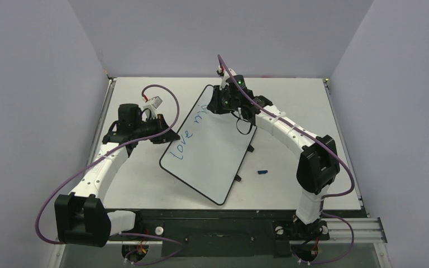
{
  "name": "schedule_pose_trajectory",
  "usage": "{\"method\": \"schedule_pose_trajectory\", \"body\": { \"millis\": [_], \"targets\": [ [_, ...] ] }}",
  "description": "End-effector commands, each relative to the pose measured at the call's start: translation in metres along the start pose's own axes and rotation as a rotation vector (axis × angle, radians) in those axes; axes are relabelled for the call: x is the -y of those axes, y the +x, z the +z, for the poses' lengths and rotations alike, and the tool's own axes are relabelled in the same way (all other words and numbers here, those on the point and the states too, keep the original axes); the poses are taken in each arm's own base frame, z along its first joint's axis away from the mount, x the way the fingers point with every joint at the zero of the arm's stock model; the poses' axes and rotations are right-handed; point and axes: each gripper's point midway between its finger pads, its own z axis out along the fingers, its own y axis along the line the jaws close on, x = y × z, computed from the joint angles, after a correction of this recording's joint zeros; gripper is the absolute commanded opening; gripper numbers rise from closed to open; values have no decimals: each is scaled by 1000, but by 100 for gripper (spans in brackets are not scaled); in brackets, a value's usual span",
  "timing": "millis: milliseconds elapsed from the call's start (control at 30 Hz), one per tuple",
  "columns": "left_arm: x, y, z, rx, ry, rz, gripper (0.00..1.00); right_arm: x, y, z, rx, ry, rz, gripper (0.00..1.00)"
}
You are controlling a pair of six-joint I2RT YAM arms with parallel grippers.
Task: Write a sentence on the whiteboard
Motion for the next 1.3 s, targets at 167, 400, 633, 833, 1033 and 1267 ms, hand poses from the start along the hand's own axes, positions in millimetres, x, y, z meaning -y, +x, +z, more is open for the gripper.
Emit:
{"method": "schedule_pose_trajectory", "body": {
  "millis": [167, 400, 633, 833, 1033, 1267],
  "targets": [
    [23, -22, -4, 62, 71, 154, 0, 15, 16, -12, -20, 43, -1, 0],
    [24, -22, -5, 65, 72, 158, 0, 16, -4, -9, 17, 45, 9, 0],
    [24, -21, -3, 59, 73, 158, 0, 12, -21, -1, 32, 39, 1, 0],
    [24, -22, -4, 60, 71, 158, 0, 8, -23, 2, 31, 26, 6, 0],
    [24, -22, -4, 61, 72, 159, 0, 14, -8, 1, 3, 37, 8, 0],
    [24, -22, -4, 62, 72, 161, 0, 21, 6, -5, -9, 56, 8, 0]
  ]
}}
